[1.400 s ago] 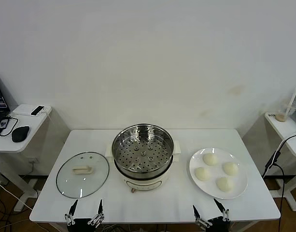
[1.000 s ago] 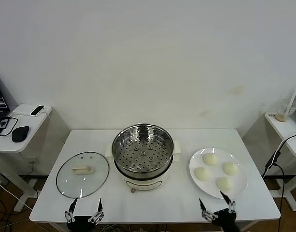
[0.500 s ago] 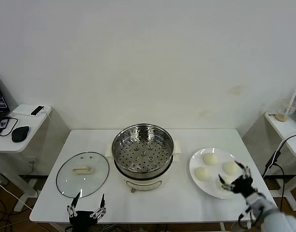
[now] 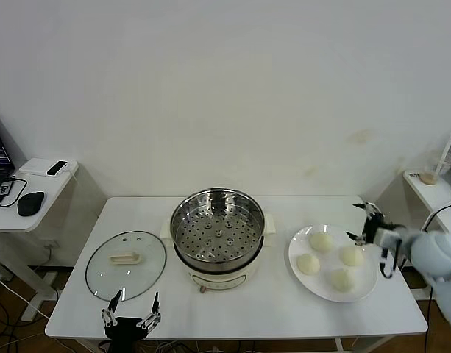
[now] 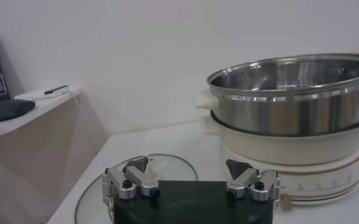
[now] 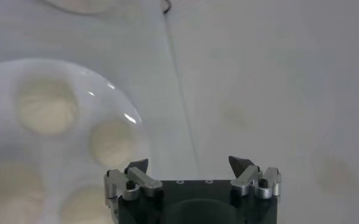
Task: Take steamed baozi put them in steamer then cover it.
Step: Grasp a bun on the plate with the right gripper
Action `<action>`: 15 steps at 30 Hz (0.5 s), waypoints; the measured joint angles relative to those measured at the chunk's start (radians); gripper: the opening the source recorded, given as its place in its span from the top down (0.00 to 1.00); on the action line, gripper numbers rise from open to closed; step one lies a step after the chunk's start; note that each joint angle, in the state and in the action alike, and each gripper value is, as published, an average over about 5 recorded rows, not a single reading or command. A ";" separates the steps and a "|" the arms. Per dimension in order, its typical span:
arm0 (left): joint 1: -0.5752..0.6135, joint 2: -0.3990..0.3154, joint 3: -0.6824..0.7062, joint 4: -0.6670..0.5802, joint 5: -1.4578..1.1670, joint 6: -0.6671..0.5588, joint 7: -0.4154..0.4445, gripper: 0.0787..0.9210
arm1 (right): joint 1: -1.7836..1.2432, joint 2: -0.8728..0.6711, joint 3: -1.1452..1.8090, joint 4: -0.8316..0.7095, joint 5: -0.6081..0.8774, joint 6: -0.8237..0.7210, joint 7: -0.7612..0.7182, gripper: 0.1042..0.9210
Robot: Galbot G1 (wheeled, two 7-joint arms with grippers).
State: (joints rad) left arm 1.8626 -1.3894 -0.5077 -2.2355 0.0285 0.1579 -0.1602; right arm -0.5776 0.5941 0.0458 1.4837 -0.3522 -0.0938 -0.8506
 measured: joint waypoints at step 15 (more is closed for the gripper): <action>-0.021 0.009 -0.023 0.004 -0.018 0.024 0.002 0.12 | 0.409 0.069 -0.480 -0.264 0.054 0.048 -0.225 0.12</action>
State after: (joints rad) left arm 1.8413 -1.3801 -0.5311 -2.2320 0.0104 0.1815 -0.1580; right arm -0.1685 0.6632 -0.4344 1.2198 -0.2981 -0.0456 -1.0754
